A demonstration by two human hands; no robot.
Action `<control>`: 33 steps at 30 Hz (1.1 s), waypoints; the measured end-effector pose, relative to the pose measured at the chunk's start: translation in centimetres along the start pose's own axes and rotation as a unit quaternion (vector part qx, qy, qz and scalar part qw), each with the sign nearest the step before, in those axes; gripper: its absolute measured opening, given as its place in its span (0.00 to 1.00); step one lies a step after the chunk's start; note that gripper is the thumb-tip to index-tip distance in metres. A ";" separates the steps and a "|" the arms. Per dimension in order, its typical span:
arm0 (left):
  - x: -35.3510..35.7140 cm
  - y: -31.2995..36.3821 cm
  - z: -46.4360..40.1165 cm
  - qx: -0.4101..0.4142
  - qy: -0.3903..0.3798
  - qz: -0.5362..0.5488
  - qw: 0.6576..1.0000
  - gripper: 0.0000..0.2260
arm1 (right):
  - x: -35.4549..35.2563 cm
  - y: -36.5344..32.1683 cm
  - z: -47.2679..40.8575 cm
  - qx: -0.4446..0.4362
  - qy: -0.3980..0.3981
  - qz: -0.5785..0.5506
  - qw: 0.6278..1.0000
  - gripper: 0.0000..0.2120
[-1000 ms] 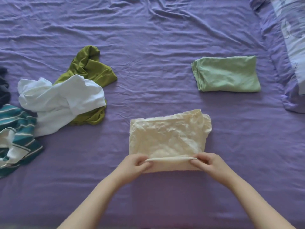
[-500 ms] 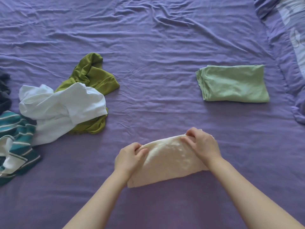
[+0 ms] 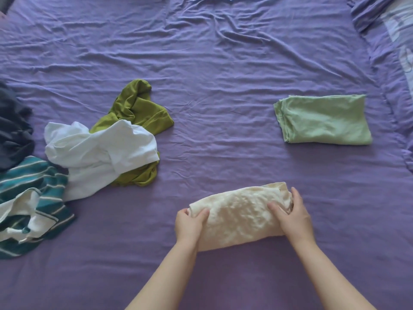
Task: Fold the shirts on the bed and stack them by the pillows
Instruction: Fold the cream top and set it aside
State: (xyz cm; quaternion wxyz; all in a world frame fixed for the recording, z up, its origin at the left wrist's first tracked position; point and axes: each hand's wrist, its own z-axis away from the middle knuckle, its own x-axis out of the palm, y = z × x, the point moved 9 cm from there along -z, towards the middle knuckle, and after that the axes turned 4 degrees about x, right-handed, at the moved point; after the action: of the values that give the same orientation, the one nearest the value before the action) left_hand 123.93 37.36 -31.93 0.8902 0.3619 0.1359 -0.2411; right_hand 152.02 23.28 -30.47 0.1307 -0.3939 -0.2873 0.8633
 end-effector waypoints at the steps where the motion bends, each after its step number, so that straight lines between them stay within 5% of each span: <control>1: 0.3 0.3 0.1 -0.005 -0.020 0.028 0.999 0.21 | 0.2 -0.2 0.1 0.004 -0.001 -0.012 1.000 0.36; 4: 0.5 2.0 0.3 0.029 -0.054 0.025 0.998 0.12 | 0.3 -0.7 0.6 -0.004 0.001 -0.056 0.998 0.26; 12: 2.8 9.8 1.1 0.141 -0.100 0.040 0.984 0.12 | -6.0 -3.9 -2.0 -0.060 0.034 -0.147 0.987 0.15; 21: 15.5 23.8 1.8 0.207 -0.154 0.081 0.963 0.09 | -19.0 -9.1 -13.5 -0.118 0.099 -0.127 0.980 0.20; 25: 22.0 28.3 1.5 0.206 -0.173 0.102 0.958 0.08 | -23.6 -9.5 -19.2 -0.124 0.110 -0.132 0.977 0.14; 33: 30.0 32.4 -2.6 0.219 -0.156 0.083 0.960 0.13 | -24.5 -8.0 -28.9 -0.115 0.096 -0.163 0.975 0.10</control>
State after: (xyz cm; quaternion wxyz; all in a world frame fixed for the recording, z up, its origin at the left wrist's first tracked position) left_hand 166.24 49.49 -27.48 0.8162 0.5158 -0.0915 -0.2438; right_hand 189.86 29.98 -26.01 0.2501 -0.4351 -0.4307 0.7501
